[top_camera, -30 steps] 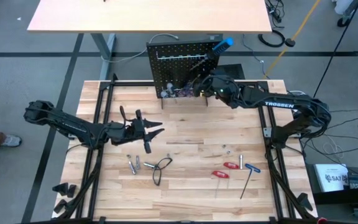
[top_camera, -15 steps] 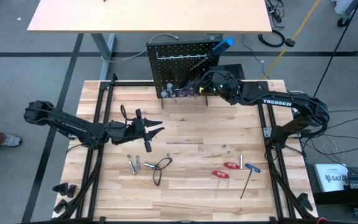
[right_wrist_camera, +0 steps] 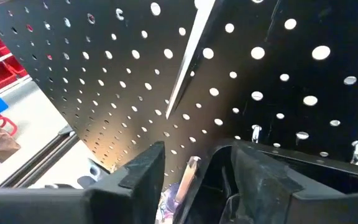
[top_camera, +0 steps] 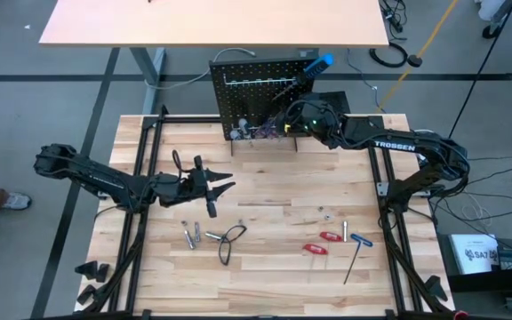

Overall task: Hang tools onto peg board
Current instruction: Hang the blue screwdriver on the peg board

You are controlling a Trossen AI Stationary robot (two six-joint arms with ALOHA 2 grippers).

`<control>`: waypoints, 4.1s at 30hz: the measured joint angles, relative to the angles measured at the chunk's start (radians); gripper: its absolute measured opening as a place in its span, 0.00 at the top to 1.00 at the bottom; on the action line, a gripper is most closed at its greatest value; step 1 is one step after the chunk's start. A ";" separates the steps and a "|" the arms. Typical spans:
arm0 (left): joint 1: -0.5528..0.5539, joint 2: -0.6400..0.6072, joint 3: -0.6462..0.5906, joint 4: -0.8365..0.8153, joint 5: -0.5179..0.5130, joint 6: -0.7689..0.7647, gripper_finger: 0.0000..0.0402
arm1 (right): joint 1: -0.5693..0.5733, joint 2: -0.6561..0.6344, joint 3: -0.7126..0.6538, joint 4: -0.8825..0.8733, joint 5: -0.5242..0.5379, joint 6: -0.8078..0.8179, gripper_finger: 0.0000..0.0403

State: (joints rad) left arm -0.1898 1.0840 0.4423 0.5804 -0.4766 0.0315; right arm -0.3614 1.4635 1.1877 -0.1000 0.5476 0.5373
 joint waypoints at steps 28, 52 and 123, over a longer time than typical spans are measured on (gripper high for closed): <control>0.000 0.000 0.000 0.001 0.000 0.000 0.71 | -0.006 0.003 0.000 -0.018 -0.026 -0.074 0.68; 0.000 0.000 0.000 -0.009 0.000 0.000 0.71 | 0.003 0.006 0.000 0.009 -0.034 -0.092 0.99; 0.014 0.000 0.000 -0.035 0.000 -0.025 0.71 | 0.024 0.050 0.001 0.071 0.012 -0.288 0.97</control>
State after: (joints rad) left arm -0.1761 1.0843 0.4419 0.5454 -0.4767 0.0067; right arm -0.3376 1.5131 1.1885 -0.0289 0.5601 0.2492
